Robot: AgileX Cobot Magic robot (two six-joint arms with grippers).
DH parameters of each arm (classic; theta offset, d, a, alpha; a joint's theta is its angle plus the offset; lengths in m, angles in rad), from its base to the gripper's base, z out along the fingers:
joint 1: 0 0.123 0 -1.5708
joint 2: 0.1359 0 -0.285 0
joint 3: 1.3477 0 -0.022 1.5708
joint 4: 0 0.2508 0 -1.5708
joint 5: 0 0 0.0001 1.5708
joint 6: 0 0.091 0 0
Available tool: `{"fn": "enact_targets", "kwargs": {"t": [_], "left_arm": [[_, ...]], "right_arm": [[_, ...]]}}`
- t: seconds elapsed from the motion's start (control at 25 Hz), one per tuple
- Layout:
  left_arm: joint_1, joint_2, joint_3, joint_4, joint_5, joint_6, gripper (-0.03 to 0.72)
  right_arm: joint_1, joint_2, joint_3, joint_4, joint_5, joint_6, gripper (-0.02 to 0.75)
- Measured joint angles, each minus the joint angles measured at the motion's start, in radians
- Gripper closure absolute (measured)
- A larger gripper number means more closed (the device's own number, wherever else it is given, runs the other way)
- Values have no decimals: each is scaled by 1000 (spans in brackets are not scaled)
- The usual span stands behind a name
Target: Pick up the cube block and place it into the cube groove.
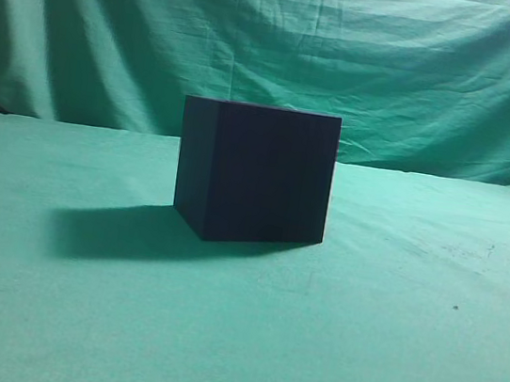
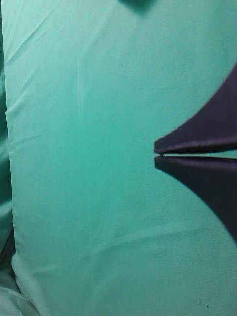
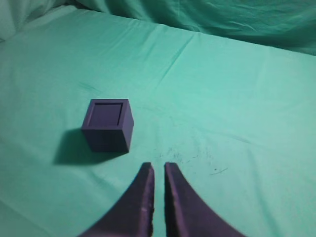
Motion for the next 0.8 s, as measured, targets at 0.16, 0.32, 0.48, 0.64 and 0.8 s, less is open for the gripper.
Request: {"fn": "enact_targets", "kwargs": {"t": [0.16, 0.32, 0.48, 0.64, 0.8], "left_arm": [[0, 0, 0, 0, 0, 0, 688], [0, 0, 0, 0, 0, 0, 688], [0, 0, 0, 0, 0, 0, 688], [0, 0, 0, 0, 0, 0, 688], [0, 0, 0, 0, 0, 0, 688]], "right_arm": [[-117, -42, 135, 28, -174, -54, 664], [-275, -136, 286, 109, -347, -131, 664], [-393, -217, 405, 155, -453, -157, 664], [-599, -337, 630, 193, -654, -166, 664], [-701, -401, 787, 197, -754, -167, 664]]}}
